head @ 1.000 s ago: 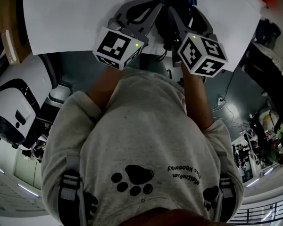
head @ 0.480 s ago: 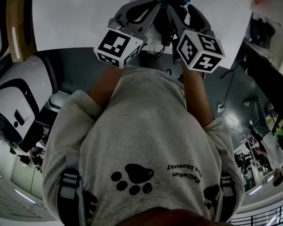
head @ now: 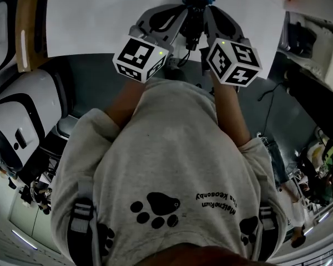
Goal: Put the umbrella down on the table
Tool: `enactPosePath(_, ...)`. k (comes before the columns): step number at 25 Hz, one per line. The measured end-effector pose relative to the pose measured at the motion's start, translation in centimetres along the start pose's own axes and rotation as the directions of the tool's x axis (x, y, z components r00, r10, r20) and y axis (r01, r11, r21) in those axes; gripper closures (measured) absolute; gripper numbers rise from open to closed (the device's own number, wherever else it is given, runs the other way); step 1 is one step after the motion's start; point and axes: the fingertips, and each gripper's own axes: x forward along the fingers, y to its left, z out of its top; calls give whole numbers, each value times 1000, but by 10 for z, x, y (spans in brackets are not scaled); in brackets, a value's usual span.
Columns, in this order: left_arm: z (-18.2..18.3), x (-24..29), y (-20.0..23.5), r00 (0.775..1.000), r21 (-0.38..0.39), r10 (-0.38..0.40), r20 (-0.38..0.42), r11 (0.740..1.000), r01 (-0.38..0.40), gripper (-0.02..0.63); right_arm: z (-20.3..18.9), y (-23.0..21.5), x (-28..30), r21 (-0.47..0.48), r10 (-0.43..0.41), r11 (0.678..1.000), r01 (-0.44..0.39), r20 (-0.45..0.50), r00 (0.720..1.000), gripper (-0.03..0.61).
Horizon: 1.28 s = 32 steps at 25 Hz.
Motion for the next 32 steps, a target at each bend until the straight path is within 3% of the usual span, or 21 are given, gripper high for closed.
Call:
enactPosePath(9,17,-51,-69,999,46,-12,50,999,9,595,11,34,-89,-26,56,998,-53,143,988,546)
enactPosePath(15,28,-81,-105,995,92,-5,97,996,-4,595,15,56,-138,-100,92,992,-70,232,968,546)
enactPosePath(20,38,-111,-133,991,125,6,136,992,-23,595,11,79,-174,-165,117,983,-73,273,955,546)
enactPosePath(28,45,-149,-167,984,154,13,178,987,-41,595,5,105,-217,-192,137,978,-77,321,937,546)
enactPosePath(32,46,-162,-175,980,125,9,199,992,-34,595,2,110,-232,-193,134,979,-69,347,928,546)
